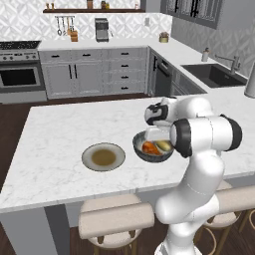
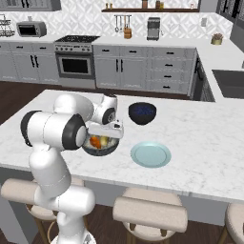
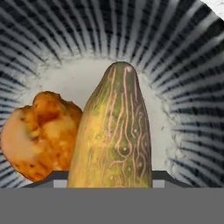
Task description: Pick the chicken drumstick and cucumber from their plates and place them in the bowl. Then put the bowl in the fridge.
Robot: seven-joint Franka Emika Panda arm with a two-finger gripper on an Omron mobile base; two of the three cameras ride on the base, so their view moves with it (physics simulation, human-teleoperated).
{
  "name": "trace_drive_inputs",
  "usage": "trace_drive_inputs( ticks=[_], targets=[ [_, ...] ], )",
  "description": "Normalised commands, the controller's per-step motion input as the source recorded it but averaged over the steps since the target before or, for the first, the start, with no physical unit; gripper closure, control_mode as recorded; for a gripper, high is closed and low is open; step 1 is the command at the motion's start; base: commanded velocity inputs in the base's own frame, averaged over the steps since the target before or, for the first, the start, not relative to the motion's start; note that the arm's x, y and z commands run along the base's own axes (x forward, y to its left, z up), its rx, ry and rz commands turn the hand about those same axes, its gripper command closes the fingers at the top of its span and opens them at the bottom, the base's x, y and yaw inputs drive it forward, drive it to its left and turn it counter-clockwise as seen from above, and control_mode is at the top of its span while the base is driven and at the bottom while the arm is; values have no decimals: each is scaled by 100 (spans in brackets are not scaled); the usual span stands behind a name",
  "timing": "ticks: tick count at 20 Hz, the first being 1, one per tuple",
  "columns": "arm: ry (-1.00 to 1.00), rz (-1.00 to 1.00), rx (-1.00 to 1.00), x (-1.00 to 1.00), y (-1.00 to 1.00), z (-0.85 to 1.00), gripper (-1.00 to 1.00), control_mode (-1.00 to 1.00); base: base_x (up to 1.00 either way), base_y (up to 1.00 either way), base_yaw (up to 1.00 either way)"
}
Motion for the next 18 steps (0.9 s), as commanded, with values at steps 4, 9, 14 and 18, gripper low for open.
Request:
trace_drive_inputs(
  ticks=[4, 9, 14, 18],
  targets=[
    [0, 0, -1, 25, 0, -15, -100, -100, 0, 0, 0],
    [0, 0, -1, 9, 0, -1, -100, -100, 0, 0, 0],
    [1, 2, -2, -1, 6, 0, -100, -100, 0, 0, 0],
    [0, 4, -1, -15, 26, 33, -100, -100, 0, 0, 0]
  ],
)
